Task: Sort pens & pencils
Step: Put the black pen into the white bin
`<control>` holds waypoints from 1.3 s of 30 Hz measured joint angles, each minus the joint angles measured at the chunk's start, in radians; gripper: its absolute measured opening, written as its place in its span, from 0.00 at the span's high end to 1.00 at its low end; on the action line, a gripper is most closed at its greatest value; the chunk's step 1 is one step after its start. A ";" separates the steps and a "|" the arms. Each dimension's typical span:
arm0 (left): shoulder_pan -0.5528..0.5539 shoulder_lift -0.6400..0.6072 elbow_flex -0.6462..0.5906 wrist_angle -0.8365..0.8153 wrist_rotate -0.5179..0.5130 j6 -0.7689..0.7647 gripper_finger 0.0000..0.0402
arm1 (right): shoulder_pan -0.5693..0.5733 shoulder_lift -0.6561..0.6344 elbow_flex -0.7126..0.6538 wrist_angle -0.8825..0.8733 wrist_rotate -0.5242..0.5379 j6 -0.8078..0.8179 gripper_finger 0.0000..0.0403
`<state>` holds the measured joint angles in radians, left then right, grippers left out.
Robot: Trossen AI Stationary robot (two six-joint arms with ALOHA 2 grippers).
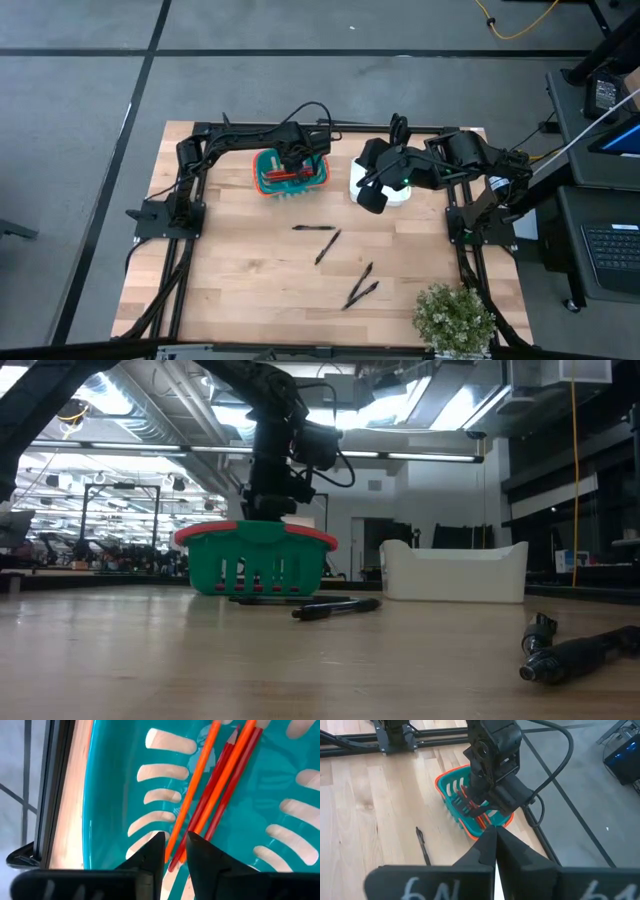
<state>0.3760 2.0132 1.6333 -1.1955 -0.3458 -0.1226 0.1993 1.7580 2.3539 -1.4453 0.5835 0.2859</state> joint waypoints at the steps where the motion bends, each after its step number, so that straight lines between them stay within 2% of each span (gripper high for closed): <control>1: -0.001 0.000 0.000 -0.005 0.000 0.000 0.82 | 0.000 0.000 0.000 0.002 0.000 0.000 0.98; 6: -0.013 -0.060 0.000 -0.020 -0.003 0.003 0.81 | 0.000 0.000 0.000 0.005 0.000 0.023 0.98; 11: -0.067 -0.214 0.001 -0.048 0.002 -0.068 0.81 | 0.000 0.000 -0.005 0.004 0.000 0.036 0.98; 14: -0.153 -0.315 0.001 -0.080 0.026 -0.149 0.81 | 0.000 0.000 -0.021 -0.042 -0.002 0.102 0.98; 17: -0.291 -0.401 0.002 -0.119 0.022 -0.251 0.82 | 0.000 0.002 -0.068 -0.091 -0.030 0.194 0.98; 20: -0.463 -0.455 0.002 -0.140 -0.013 -0.372 0.84 | 0.002 0.005 -0.156 -0.076 -0.157 0.249 0.98; 23: -0.644 -0.478 0.002 -0.193 -0.101 -0.513 0.85 | 0.029 0.005 -0.283 0.023 -0.295 0.266 0.98; 29: -0.924 -0.466 0.002 -0.263 -0.244 -0.725 0.86 | 0.102 0.005 -0.544 0.296 -0.445 0.255 0.98; 33: -1.010 -0.455 -0.024 -0.287 -0.313 -0.790 0.87 | 0.127 0.005 -0.697 0.415 -0.474 0.164 0.98; 36: -1.018 -0.455 -0.079 -0.288 -0.318 -0.813 0.87 | 0.115 0.005 -0.797 0.470 -0.484 0.091 0.98; 39: -1.002 -0.455 -0.148 -0.270 -0.284 -0.814 0.87 | 0.080 0.005 -0.889 0.552 -0.545 0.055 0.98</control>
<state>-0.6258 1.5585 1.4852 -1.4652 -0.6302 -0.9367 0.2795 1.7630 1.4648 -0.8937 0.0388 0.3413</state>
